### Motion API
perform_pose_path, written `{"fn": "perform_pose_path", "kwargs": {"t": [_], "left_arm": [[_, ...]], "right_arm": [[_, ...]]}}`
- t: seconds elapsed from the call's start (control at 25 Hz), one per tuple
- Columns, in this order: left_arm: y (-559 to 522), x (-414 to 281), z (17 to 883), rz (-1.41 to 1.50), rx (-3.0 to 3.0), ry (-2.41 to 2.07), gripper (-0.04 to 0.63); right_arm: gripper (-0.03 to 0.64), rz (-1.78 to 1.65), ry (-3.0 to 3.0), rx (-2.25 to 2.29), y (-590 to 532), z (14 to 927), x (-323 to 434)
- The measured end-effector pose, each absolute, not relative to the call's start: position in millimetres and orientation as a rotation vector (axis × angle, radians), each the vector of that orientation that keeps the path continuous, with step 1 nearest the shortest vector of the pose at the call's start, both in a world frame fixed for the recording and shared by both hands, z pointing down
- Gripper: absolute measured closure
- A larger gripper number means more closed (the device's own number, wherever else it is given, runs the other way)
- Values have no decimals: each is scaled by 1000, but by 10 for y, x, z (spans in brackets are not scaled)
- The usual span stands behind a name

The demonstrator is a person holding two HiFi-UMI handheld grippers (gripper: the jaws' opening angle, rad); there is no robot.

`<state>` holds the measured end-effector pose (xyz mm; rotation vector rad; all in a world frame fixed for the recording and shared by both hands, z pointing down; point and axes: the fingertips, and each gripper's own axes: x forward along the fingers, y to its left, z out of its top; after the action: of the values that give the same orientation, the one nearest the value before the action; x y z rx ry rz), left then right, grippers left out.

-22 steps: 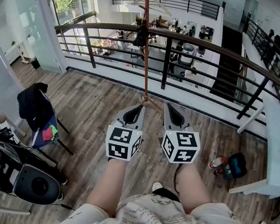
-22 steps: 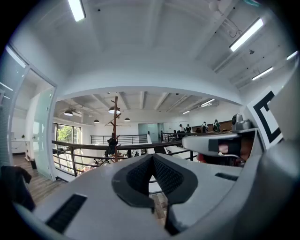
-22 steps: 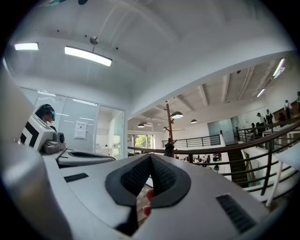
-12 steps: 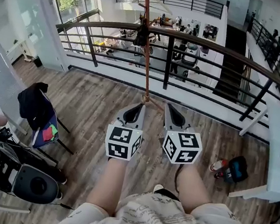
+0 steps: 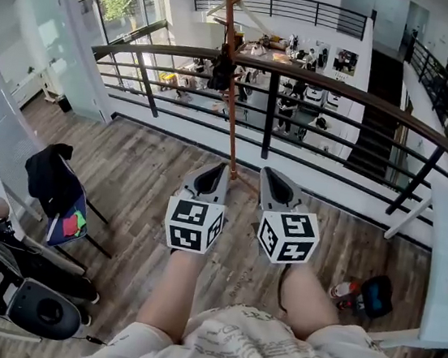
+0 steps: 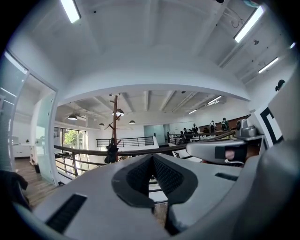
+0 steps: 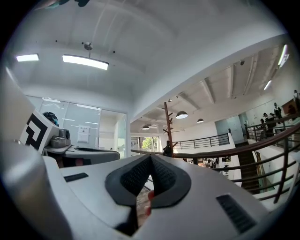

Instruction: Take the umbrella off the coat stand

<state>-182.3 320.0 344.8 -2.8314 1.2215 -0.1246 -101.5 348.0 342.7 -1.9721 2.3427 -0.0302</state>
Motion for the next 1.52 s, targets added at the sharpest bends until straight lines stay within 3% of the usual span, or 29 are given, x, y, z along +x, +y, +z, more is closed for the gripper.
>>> {"fn": "perform_pose_path", "kwargs": {"t": [0.28,0.48,0.88,1.52], "left_arm": [[2613,-1276,3402,-136,-2842,1268,592],[2234,-1434,3674,-165,-2838,1271,592],[1721,-1123,3702,-144,-2806,1290,592],[-454,-884,3528,-133,-2806,1281,592]], "right_arm": [[624,-42,2369,-1939,2903,3302,-444],[624,-49,2376,-1932,2535,3532,-646],[624,-83,2420,-1891,1995,3684,-390],[624,-41,2437,-1904,-145,3548,-171]]}}
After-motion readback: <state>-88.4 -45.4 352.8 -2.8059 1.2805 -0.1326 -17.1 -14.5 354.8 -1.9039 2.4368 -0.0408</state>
